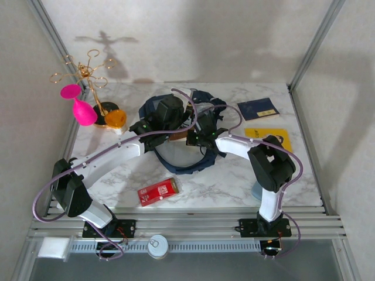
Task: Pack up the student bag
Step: Place the book in the student bag, then close the student bag at the center of the table.
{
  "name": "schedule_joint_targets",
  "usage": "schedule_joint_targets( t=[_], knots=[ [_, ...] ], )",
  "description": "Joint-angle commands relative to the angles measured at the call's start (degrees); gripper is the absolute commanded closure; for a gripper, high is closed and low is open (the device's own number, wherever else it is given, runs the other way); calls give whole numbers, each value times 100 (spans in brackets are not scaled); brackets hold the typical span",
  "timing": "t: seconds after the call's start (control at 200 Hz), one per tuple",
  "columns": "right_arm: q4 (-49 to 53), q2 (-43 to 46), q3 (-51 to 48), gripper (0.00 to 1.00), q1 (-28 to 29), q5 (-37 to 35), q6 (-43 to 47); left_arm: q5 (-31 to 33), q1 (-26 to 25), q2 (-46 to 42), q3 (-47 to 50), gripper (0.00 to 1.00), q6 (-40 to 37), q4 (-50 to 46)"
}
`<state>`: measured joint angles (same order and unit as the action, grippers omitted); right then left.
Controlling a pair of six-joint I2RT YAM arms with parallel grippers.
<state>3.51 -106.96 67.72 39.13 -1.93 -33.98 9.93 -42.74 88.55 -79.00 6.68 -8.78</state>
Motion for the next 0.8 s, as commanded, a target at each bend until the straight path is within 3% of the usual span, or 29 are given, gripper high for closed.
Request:
schedule_joint_targets(
  t=[0.0, 0.235, 0.421, 0.616, 0.681, 0.741, 0.796],
  knots=[
    [-401, 185, -36, 93, -38, -391, 168, 158, 64, -224, -115, 100, -31, 412],
    [-397, 1687, -1162, 78, -62, 465, 553, 46, 73, -75, -4, 100, 75, 373],
    [688, 3277, -1765, 69, -414, 563, 258, -450, 6, -58, 412, 100, 441, 417],
    [1713, 4710, -2258, 57, -1857, 1003, -168, -985, -309, 4, 1004, 100, 953, 468],
    [2087, 4950, -2247, 49, -2470, 1047, -116, -1165, -410, -46, 1131, 81, 1193, 461],
    [2272, 5022, -2242, 34, -2974, 970, -100, -1362, -540, -147, 1212, 76, 1466, 487],
    [2342, 4953, -2275, 26, -3447, 1033, -157, -1561, -727, -250, 1349, 70, 1688, 712]
  ],
)
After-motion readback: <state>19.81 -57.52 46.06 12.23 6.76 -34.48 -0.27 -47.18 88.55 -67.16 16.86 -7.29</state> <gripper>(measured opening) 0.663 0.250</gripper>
